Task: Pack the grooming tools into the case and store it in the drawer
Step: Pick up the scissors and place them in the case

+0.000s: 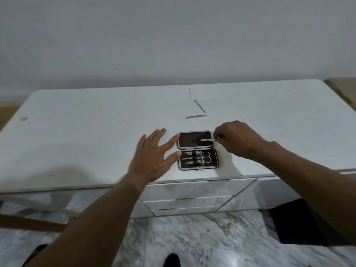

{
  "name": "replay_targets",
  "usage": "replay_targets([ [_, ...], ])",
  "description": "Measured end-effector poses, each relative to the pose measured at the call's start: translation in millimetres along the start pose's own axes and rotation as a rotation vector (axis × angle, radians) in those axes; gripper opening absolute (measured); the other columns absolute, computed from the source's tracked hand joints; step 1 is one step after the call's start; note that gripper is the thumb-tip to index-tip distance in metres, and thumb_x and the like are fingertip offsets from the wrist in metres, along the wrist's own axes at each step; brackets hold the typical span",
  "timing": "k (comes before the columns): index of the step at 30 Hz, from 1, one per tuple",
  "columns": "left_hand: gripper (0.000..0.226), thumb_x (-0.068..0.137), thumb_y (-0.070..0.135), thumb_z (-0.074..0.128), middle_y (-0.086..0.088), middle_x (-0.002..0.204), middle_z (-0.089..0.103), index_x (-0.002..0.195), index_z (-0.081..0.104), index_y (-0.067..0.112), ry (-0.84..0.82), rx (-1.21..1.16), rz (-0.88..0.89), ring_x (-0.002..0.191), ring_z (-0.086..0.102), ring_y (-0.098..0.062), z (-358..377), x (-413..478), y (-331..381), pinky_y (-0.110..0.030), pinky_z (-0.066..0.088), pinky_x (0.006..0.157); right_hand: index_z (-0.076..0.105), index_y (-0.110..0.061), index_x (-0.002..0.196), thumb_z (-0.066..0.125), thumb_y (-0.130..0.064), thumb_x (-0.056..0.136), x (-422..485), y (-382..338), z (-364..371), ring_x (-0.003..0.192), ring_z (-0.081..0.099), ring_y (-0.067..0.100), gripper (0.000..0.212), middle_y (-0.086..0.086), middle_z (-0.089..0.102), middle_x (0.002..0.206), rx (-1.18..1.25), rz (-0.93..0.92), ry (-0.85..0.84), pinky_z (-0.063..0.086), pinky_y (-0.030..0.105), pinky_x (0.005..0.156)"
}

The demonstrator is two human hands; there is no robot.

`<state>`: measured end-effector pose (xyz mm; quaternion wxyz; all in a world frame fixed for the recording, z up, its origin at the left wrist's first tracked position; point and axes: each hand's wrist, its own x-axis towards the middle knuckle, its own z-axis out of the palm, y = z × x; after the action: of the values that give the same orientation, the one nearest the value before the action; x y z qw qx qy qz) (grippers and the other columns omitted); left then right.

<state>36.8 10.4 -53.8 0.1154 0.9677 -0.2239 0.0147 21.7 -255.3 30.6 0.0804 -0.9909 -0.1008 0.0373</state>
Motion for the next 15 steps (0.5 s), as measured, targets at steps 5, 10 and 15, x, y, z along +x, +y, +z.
replay_targets([
  [5,0.065,0.088,0.073,0.011,0.0,0.161,0.021,0.148,0.019,0.05,0.008,-0.02,-0.004,0.149,0.012,-0.019,-1,0,0,-0.046,0.008,0.12,0.072,-0.014,0.101,0.054,-0.005,0.088,5,-2,2,0.093,0.063,0.032,0.025,0.01,0.073,0.102,0.014,0.006,-0.011,0.05,0.036,0.078],
  [10,0.066,0.087,0.073,0.009,0.002,0.162,0.019,0.148,0.017,0.05,-0.001,-0.011,-0.005,0.149,0.01,-0.017,-1,0,0,-0.046,0.008,0.121,0.072,-0.018,0.099,0.052,-0.006,0.086,11,-12,3,0.091,0.063,0.032,0.027,0.009,0.073,0.1,0.02,0.001,-0.022,0.053,0.039,0.078],
  [15,0.066,0.088,0.073,0.011,0.001,0.161,0.02,0.148,0.018,0.05,0.009,-0.014,-0.008,0.149,0.011,-0.018,0,0,-1,-0.045,0.007,0.12,0.071,-0.019,0.097,0.051,-0.01,0.087,17,-21,6,0.091,0.063,0.032,0.024,0.008,0.072,0.097,0.046,0.008,-0.036,0.053,0.039,0.077],
])
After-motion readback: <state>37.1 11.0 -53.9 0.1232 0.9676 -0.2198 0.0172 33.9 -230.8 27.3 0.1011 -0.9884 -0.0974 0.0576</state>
